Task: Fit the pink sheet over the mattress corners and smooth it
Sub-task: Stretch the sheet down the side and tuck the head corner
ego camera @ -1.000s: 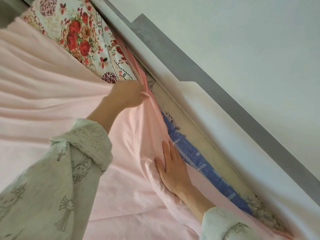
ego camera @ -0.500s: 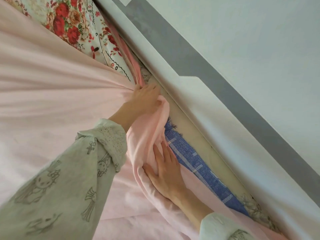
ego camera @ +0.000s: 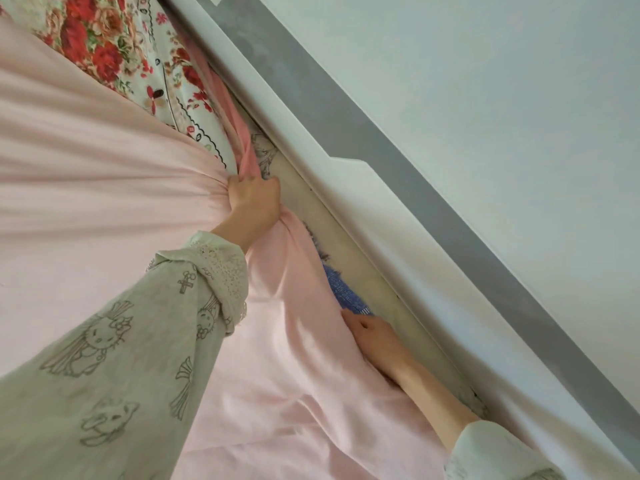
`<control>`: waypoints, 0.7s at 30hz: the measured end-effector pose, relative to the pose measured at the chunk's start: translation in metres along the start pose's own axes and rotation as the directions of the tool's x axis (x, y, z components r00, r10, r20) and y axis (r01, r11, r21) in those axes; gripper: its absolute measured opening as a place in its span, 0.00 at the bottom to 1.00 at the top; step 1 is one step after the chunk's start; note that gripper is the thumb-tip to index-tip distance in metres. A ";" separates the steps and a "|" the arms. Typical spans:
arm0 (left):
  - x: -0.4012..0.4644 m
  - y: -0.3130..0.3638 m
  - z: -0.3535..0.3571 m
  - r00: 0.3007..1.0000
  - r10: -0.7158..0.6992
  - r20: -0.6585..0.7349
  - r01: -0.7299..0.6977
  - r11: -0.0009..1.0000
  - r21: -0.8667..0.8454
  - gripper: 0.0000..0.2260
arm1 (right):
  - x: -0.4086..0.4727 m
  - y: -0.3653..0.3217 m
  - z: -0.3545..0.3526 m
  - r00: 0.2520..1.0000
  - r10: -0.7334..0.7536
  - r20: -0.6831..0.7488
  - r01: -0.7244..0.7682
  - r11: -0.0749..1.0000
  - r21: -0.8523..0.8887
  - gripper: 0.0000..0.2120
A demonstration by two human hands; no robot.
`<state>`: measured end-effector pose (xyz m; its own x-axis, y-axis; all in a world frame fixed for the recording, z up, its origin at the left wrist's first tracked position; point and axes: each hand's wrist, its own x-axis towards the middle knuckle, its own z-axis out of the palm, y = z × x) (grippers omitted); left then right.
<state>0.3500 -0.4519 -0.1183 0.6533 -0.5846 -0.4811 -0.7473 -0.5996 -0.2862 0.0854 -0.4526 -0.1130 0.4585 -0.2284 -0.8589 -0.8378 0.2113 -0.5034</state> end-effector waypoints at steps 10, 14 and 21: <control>-0.032 -0.003 -0.011 0.955 0.051 -0.291 -0.136 0.950 -0.280 0.17 | -0.017 -0.010 -0.017 0.989 -0.086 -0.120 0.108 0.976 0.191 0.18; -0.074 -0.002 -0.001 0.868 -0.281 -0.410 0.018 0.842 -0.539 0.15 | -0.025 -0.008 -0.018 0.974 -0.222 -0.037 0.224 0.972 0.074 0.12; -0.110 0.010 0.007 0.716 -0.697 0.044 0.276 0.224 -0.935 0.10 | -0.054 0.004 -0.020 0.965 -0.237 0.116 0.238 0.971 0.001 0.46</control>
<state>0.2696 -0.3897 -0.0742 0.9832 0.0236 -0.1812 0.1259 -0.8065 0.5776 0.0516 -0.4586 -0.0667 0.6750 -0.1606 -0.7201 -0.7040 0.1520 -0.6937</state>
